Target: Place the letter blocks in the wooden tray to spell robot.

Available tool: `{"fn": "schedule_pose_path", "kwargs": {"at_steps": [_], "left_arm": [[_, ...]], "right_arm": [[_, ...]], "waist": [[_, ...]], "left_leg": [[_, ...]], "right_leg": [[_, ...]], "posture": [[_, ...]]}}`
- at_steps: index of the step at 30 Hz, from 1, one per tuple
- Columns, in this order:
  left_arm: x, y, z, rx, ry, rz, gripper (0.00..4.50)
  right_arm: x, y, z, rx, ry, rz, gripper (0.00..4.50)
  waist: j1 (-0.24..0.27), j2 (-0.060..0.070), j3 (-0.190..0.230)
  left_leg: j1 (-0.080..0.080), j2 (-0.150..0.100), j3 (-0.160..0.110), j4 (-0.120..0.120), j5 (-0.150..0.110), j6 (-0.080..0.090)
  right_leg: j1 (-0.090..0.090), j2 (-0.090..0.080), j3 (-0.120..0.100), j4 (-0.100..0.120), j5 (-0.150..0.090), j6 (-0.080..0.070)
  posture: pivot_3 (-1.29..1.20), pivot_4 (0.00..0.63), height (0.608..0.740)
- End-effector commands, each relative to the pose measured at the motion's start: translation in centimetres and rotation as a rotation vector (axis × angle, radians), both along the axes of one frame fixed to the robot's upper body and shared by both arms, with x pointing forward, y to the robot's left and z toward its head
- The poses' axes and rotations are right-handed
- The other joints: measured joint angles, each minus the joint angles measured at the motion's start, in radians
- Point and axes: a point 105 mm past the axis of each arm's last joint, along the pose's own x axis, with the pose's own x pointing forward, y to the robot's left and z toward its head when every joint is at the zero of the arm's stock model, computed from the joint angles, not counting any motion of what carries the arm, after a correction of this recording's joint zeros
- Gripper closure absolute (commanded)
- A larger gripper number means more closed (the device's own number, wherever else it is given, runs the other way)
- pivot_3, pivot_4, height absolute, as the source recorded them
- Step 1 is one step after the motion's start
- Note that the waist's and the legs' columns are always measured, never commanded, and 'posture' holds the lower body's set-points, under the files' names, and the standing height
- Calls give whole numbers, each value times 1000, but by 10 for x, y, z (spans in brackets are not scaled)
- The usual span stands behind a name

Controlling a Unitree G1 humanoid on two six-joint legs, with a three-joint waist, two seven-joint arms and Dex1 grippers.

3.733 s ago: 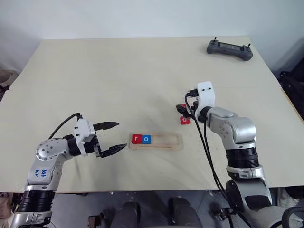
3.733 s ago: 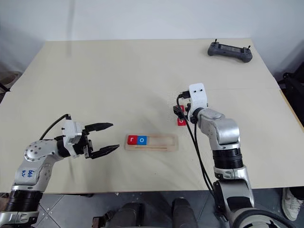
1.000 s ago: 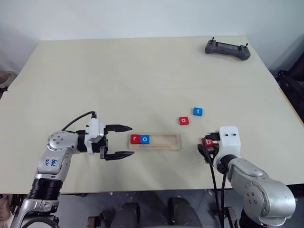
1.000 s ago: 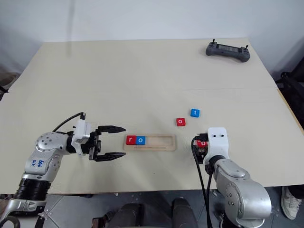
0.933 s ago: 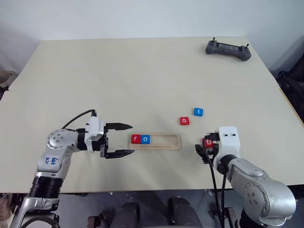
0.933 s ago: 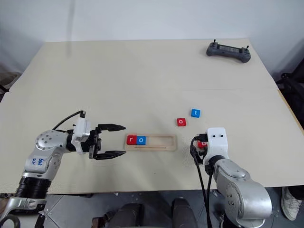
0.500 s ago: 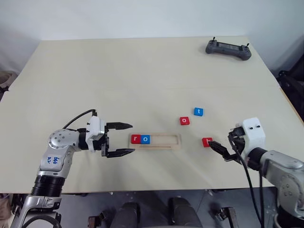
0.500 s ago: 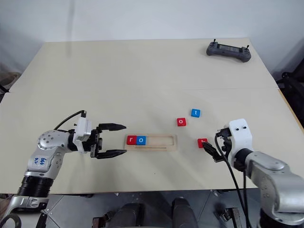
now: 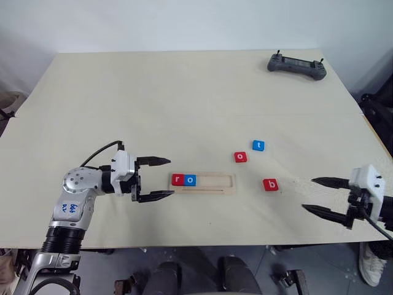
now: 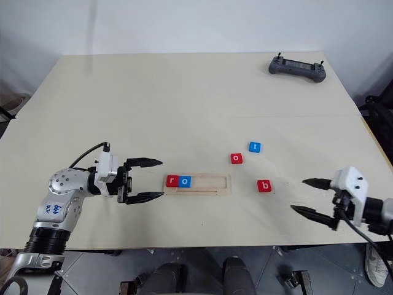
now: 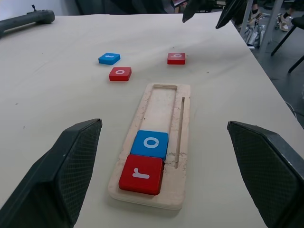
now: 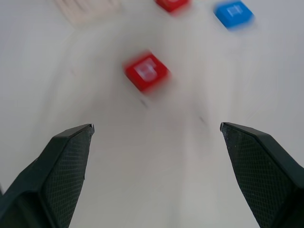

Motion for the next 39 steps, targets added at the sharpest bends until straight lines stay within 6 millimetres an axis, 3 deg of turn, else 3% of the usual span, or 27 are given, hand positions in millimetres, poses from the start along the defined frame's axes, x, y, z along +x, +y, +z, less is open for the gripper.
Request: {"fn": "schedule_pose_path", "kwargs": {"at_steps": [1, 15, 21, 32, 35, 39], "left_arm": [[-4, 0, 6, -2, -10, -15, 0], [-10, 0, 10, -2, -37, -31, 0], [-12, -2, 12, -5, -45, -31, 0], [-17, -1, 9, -17, -42, 3, 0], [-17, -1, 9, -20, -43, 9, 0], [-15, -1, 10, -19, -45, 14, 0]], "right_arm": [[11, -4, 4, -58, -60, 57, 38], [54, 46, 7, -84, 11, 311, 38], [64, 64, -5, -136, 94, 393, 38], [73, 70, -18, -188, 133, 424, 38], [74, 72, -20, -188, 126, 427, 585], [76, 75, -21, -181, 117, 435, 1892]], "waist": [[-5, 0, 0], [-2, 2, 1], [0, 2, 1], [-3, 2, 1], [-3, 2, 1], [-3, 3, 1]], "left_leg": [[0, 0, 0, 1, 0, 0], [-1, 1, 0, 3, 0, -1], [-3, 1, -1, 3, -1, -2], [-3, 2, -1, 3, -1, -2], [-3, 2, -1, 3, -1, -2], [-3, 2, -1, 2, -1, -2]], "right_leg": [[0, 0, 1, 0, 0, 0], [-1, -2, 0, 0, 0, 0], [-1, -3, -1, -2, 0, 0], [-1, -3, -1, -2, 0, 0], [-1, -3, -1, -2, 0, 0], [-1, -3, -1, -2, 0, 0]], "posture": [[0, 150, 740], [0, 150, 740], [0, 150, 740], [0, 150, 740], [0, 150, 740], [0, 150, 740]]}}
